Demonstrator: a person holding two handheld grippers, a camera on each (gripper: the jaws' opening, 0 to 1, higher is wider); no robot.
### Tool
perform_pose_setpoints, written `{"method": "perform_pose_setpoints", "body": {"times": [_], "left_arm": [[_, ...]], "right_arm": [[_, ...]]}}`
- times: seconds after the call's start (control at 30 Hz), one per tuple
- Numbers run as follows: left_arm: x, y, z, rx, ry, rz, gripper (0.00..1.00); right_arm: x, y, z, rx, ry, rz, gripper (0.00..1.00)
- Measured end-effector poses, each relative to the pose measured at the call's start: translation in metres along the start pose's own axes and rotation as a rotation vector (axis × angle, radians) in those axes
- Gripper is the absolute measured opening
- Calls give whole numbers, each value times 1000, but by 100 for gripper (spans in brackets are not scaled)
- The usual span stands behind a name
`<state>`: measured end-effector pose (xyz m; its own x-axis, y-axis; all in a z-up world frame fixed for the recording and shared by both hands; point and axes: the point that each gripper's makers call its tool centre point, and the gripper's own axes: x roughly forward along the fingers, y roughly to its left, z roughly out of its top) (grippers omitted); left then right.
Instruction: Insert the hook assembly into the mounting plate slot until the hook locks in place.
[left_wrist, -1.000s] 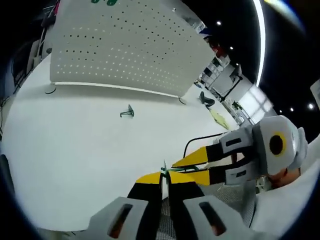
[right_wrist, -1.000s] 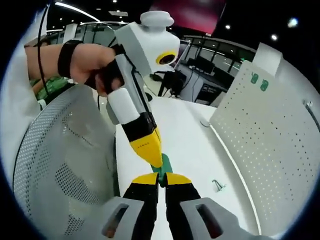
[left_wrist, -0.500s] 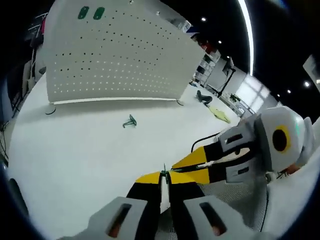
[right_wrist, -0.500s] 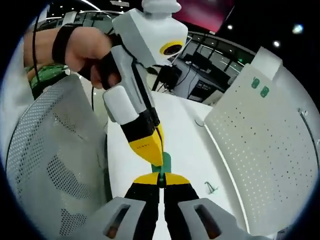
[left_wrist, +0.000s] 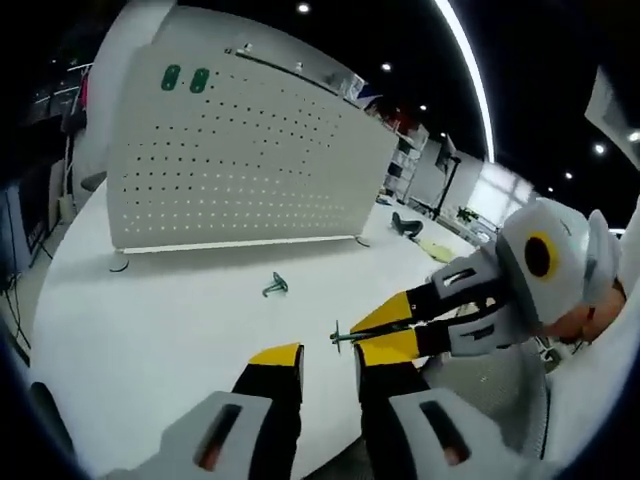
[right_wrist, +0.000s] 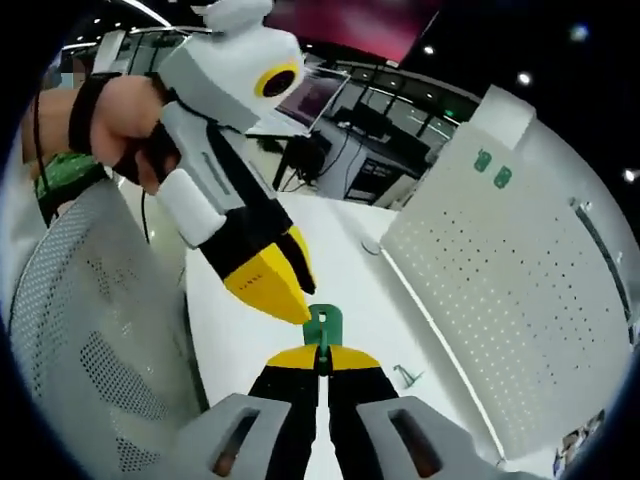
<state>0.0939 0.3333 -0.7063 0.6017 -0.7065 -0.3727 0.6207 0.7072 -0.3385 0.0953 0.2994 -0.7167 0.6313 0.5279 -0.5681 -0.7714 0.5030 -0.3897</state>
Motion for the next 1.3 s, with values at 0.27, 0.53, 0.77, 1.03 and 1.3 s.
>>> {"method": "perform_pose_setpoints", "body": {"times": [0.27, 0.53, 0.77, 1.03, 1.3], "left_arm": [[-16, 4, 18, 154, -155, 19, 30], [-38, 6, 20, 163, -219, 12, 36], [-49, 13, 26, 214, -260, 38, 46], [-51, 15, 25, 243, -262, 51, 52], [-51, 10, 29, 258, -279, 39, 55]], "right_arm": [[2, -28, 14, 99, -39, -62, 1], [11, -55, 26, 188, -68, -138, 1], [18, -80, 41, 258, -106, -201, 1], [27, -109, 59, 277, -150, -255, 1], [34, -137, 81, 335, -191, -281, 1]]}}
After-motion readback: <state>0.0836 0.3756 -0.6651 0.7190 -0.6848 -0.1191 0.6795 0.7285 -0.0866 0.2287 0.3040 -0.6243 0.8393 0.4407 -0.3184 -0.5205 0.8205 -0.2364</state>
